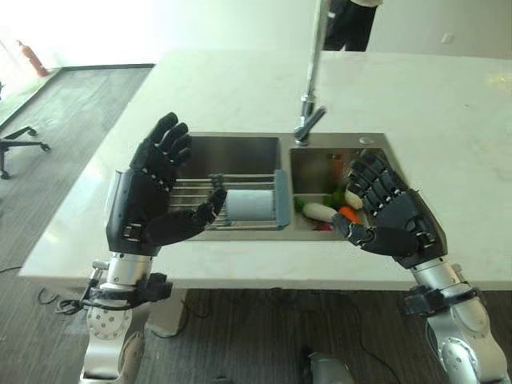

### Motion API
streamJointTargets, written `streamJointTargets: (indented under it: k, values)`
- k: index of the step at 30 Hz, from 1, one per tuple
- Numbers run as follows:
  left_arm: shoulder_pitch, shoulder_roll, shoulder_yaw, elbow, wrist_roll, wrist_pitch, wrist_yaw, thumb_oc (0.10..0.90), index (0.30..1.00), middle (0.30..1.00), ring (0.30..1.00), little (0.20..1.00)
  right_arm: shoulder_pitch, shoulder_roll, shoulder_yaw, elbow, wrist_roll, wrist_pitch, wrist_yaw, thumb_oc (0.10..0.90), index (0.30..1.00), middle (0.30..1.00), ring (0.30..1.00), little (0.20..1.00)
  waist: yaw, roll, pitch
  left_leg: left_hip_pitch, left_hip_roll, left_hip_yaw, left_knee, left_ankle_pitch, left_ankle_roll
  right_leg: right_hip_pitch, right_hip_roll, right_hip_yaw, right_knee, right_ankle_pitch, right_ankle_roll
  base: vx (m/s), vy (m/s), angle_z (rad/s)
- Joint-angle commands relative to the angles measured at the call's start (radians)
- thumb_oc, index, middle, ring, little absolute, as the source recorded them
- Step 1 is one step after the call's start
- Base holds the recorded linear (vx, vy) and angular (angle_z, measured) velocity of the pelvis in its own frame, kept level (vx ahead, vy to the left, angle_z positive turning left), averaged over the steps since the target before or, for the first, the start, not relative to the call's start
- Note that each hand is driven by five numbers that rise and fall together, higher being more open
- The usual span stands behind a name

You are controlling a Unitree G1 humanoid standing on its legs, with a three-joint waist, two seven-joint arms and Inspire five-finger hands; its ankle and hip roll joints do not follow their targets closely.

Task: Place the dishes in the dishwasher.

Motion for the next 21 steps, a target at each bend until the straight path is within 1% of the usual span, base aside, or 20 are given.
streamJointTargets:
  k: [1, 2, 3, 4, 6, 7, 9, 11, 12, 14, 16, 17, 18, 20, 21]
  values:
    - [-0.036, -0.005, 0.063, -0.103, -0.065, -0.139, -0.03, 0.8, 0.9, 0.9, 0.9, 0.9, -0.062, -0.004, -0.044, -0.091, 0.05, -0.093, 0.07, 0.8, 0.9, 0.9, 0.9, 0.9, 0.02, -0.03, -0.033, -0.017, -0.167, -0.003, 0.113, -0.153, 0.067, 0.091, -0.048, 0.01, -0.16, 0.034, 0.11, 0.1, 0.028, -0.25]
    - [-0.02, -0.01, 0.072, -0.105, -0.068, -0.149, -0.046, 0.8, 0.9, 0.9, 0.9, 0.9, -0.07, -0.004, -0.038, -0.09, 0.048, -0.087, 0.065, 0.8, 0.9, 0.9, 0.9, 0.9, 0.023, -0.012, -0.029, -0.042, -0.151, -0.002, 0.069, -0.203, 0.073, 0.095, -0.034, 0.011, -0.16, 0.028, 0.119, 0.13, 0.18, -0.26]
    - [-0.011, -0.004, 0.078, -0.097, -0.064, -0.165, -0.059, 0.8, 0.9, 0.9, 0.9, 0.9, -0.076, 0.001, -0.03, -0.082, 0.025, -0.091, 0.056, 0.8, 0.9, 0.9, 0.9, 0.9, 0.019, 0.025, -0.033, -0.113, -0.092, -0.016, 0.069, -0.234, 0.047, 0.097, -0.014, -0.005, -0.16, 0.018, 0.13, 0.13, 0.247, -0.05]
    - [-0.015, -0.002, 0.075, -0.091, -0.058, -0.167, -0.057, 0.8, 0.9, 0.9, 0.9, 0.9, -0.077, 0.004, -0.029, -0.08, 0.014, -0.094, 0.054, 0.8, 0.9, 0.9, 0.9, 0.9, 0.021, 0.037, -0.035, -0.146, -0.073, -0.034, 0.069, -0.221, 0.027, 0.103, -0.014, -0.014, -0.16, 0.011, 0.133, 0.12, 0.225, 0.28]
    - [-0.035, -0.003, 0.061, -0.073, -0.045, -0.171, -0.045, 0.8, 0.9, 0.9, 0.9, 0.9, -0.08, 0.008, -0.023, -0.083, -0.005, -0.097, 0.041, 0.8, 0.9, 0.9, 0.9, 0.9, 0.025, 0.051, -0.038, -0.195, -0.054, -0.066, 0.069, -0.18, -0.004, 0.123, -0.009, -0.025, -0.16, -0.008, 0.131, 0.13, 0.201, 0.33]
    - [-0.044, -0.004, 0.059, -0.061, -0.04, -0.171, -0.034, 0.8, 0.9, 0.9, 0.9, 0.9, -0.091, -0.002, -0.02, -0.08, -0.001, -0.093, 0.036, 0.8, 0.9, 0.9, 0.9, 0.9, 0.023, 0.052, -0.041, -0.189, -0.053, -0.066, 0.069, -0.179, 0.002, 0.125, -0.014, -0.023, -0.16, -0.018, 0.131, 0.17, 0.32, 0.15]
    - [-0.072, 0.0, 0.051, -0.037, -0.021, -0.169, -0.007, 0.8, 0.9, 0.9, 0.9, 0.9, -0.097, -0.004, -0.022, -0.073, 0.013, -0.089, 0.028, 0.8, 0.9, 0.9, 0.9, 0.9, 0.023, 0.054, -0.049, -0.177, -0.066, -0.06, 0.069, -0.203, 0.014, 0.134, -0.044, -0.05, -0.16, -0.016, 0.143, 0.16, 0.361, -0.03]
    - [-0.082, 0.008, 0.058, -0.036, -0.024, -0.157, -0.005, 0.8, 0.9, 0.9, 0.9, 0.9, -0.081, 0.007, -0.038, -0.078, 0.037, -0.084, 0.045, 0.8, 0.9, 0.9, 0.9, 0.9, 0.021, 0.049, -0.056, -0.167, -0.08, -0.068, 0.069, -0.217, 0.022, 0.141, -0.065, -0.062, -0.16, -0.011, 0.158, 0.15, 0.288, -0.14]
    - [-0.082, 0.009, 0.071, -0.042, -0.028, -0.147, -0.016, 0.8, 0.9, 0.9, 0.9, 0.9, -0.066, 0.021, -0.046, -0.088, 0.031, -0.08, 0.053, 0.8, 0.9, 0.9, 0.9, 0.9, 0.022, 0.044, -0.06, -0.16, -0.089, -0.068, 0.069, -0.227, 0.03, 0.149, -0.079, -0.068, -0.16, -0.007, 0.167, 0.15, 0.283, -0.09]
    - [-0.076, 0.014, 0.088, -0.051, -0.031, -0.135, -0.023, 0.8, 0.9, 0.9, 0.9, 0.9, -0.049, 0.041, -0.04, -0.097, 0.015, -0.072, 0.057, 0.8, 0.9, 0.9, 0.9, 0.9, 0.03, 0.035, -0.059, -0.147, -0.121, -0.089, 0.069, -0.24, 0.054, 0.163, -0.094, -0.071, -0.16, 0.005, 0.178, 0.17, 0.306, 0.0]
    - [-0.07, 0.019, 0.1, -0.056, -0.033, -0.129, -0.028, 0.8, 0.9, 0.9, 0.9, 0.9, -0.042, 0.057, -0.036, -0.095, 0.018, -0.071, 0.065, 0.8, 0.9, 0.9, 0.9, 0.9, 0.035, 0.035, -0.058, -0.138, -0.135, -0.099, 0.069, -0.249, 0.072, 0.187, -0.096, -0.081, -0.16, 0.022, 0.173, 0.18, 0.252, 0.02]
    - [-0.069, 0.023, 0.104, -0.053, -0.026, -0.133, -0.033, 0.8, 0.9, 0.9, 0.9, 0.9, -0.042, 0.074, -0.025, -0.094, 0.019, -0.068, 0.065, 0.8, 0.9, 0.9, 0.9, 0.9, 0.038, 0.035, -0.053, -0.124, -0.15, -0.111, 0.069, -0.262, 0.092, 0.228, -0.083, -0.083, -0.16, 0.077, 0.173, 0.25, 0.275, 0.01]
    - [-0.07, 0.027, 0.096, -0.038, 0.014, -0.15, -0.014, 0.8, 0.9, 0.9, 0.9, 0.9, -0.056, 0.091, 0.002, -0.076, 0.004, -0.071, 0.069, 0.8, 0.9, 0.9, 0.9, 0.9, 0.025, 0.046, -0.046, -0.121, -0.158, -0.136, 0.069, -0.259, 0.11, 0.213, -0.034, -0.056, -0.16, 0.143, 0.16, 0.18, 0.169, 0.06]
    - [-0.08, 0.033, 0.09, -0.029, 0.024, -0.149, -0.009, 0.8, 0.9, 0.9, 0.9, 0.9, -0.065, 0.092, 0.012, -0.065, -0.005, -0.078, 0.066, 0.8, 0.9, 0.9, 0.9, 0.9, 0.028, 0.041, -0.043, -0.125, -0.158, -0.134, 0.069, -0.258, 0.104, 0.192, -0.032, -0.052, -0.16, 0.112, 0.15, 0.03, -0.02, 0.0]
    - [-0.095, 0.049, 0.087, -0.03, 0.034, -0.136, -0.005, 0.8, 0.9, 0.9, 0.9, 0.9, -0.065, 0.085, 0.017, -0.059, 0.0, -0.087, 0.074, 0.8, 0.9, 0.9, 0.9, 0.9, 0.04, 0.024, -0.041, -0.142, -0.157, -0.112, 0.069, -0.25, 0.092, 0.158, -0.053, -0.061, -0.16, 0.047, 0.153, -0.01, -0.163, -0.4]
